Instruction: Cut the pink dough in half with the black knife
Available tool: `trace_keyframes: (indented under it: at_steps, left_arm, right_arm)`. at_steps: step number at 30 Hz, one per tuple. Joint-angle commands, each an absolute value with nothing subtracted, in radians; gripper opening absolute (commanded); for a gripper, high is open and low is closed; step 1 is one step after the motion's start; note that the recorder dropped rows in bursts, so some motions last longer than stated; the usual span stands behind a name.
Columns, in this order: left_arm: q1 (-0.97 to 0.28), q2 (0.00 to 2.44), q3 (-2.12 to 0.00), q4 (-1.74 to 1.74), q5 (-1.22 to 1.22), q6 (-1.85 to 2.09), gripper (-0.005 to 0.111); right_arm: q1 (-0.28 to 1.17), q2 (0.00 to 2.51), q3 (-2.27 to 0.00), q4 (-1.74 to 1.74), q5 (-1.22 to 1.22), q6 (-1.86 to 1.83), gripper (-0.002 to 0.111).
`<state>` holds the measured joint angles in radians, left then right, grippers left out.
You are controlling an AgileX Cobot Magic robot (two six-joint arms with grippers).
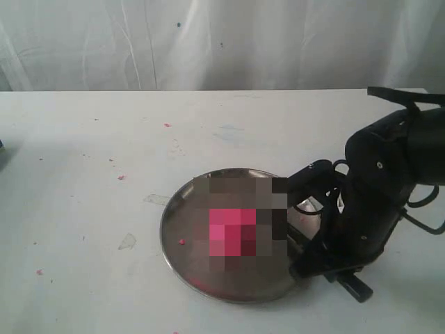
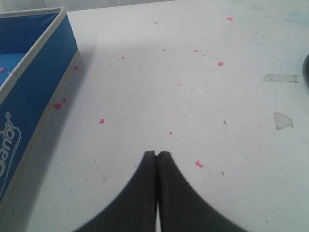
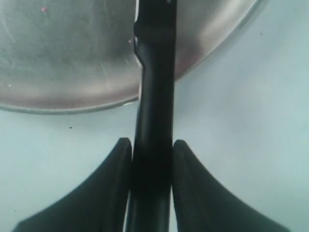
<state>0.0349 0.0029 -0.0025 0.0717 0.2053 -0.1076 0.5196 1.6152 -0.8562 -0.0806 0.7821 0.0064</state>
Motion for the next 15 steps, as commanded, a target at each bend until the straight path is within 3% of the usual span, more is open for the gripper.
trace_keyframes:
  at_steps: [1,5,10,15]
  left_arm:
    - [0.035,0.000,0.000,0.068,0.203,-0.105,0.000]
    - [0.035,0.000,0.000,0.068,0.203,-0.105,0.000]
    - [0.035,0.000,0.000,0.068,0.203,-0.105,0.000]
    - [0.035,0.000,0.000,0.068,0.203,-0.105,0.000]
  right_arm:
    - [0.516,1.609,-0.816,-0.066,0.690,0.000,0.005]
    - [0.516,1.609,-0.816,-0.066,0.663,0.000,0.007]
    - [0.516,1.609,-0.816,-0.066,0.667,0.000,0.025]
    - [0.516,1.609,-0.816,-0.049,0.668,0.000,0.027]
